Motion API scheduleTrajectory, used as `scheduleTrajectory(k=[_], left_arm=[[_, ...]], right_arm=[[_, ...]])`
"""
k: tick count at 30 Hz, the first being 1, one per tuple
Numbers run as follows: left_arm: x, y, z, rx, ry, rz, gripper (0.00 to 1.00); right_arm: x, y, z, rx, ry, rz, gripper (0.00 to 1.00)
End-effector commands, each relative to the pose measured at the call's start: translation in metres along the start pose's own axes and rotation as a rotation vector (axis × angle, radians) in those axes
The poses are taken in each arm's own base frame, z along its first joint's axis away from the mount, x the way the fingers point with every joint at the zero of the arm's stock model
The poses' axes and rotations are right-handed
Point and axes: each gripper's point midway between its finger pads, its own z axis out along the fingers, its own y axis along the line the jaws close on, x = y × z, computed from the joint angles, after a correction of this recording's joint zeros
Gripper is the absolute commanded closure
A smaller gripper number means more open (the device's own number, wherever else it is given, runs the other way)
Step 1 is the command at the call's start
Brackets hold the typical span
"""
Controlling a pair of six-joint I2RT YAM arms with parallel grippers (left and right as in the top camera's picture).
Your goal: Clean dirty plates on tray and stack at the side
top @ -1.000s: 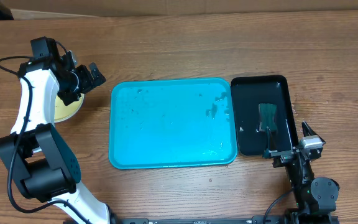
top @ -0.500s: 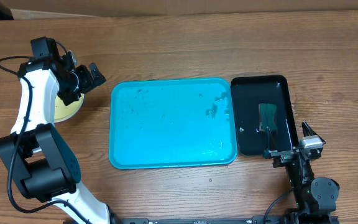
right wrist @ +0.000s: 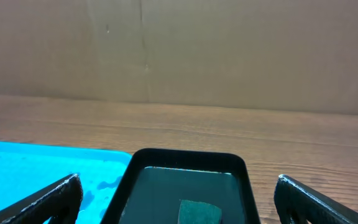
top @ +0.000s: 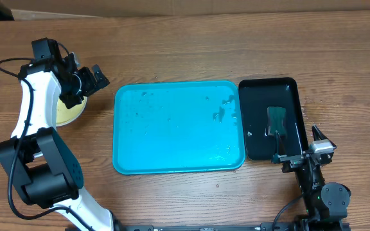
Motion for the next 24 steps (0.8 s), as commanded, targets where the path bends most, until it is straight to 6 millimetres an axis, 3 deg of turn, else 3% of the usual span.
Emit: scheduleTrajectory(k=[1,8,13,17,23,24], left_arm=[[0.001,0.002,-0.002,-0.012,-0.006,0.027,0.00],[0.000,-0.001,-0.008,-0.010,-0.022,0.036,0.00],[-0.001,-0.022,-0.027,0.010,-0.068,0.081,0.00],[0.002,-0.050,-0.051,0.041,-0.122,0.145,0.00],[0.019,-0.108,-0.109,0.122,-0.246,0.280,0.00],[0.026,-0.124,-0.127,0.150,-0.284,0.320,0.00]], right_arm=[[0.001,0.002,0.000,-0.011,-0.006,-0.005,0.00],[0.001,0.002,0.000,-0.011,-0.006,-0.005,0.00],[0.001,0.002,0.000,-0.011,-0.006,-0.005,0.00],[0.001,0.002,0.000,-0.011,-0.006,-0.005,0.00],[0.001,0.002,0.000,-0.011,-0.006,-0.005,0.00],[0.001,0.002,0.000,-0.011,-0.006,-0.005,0.00]])
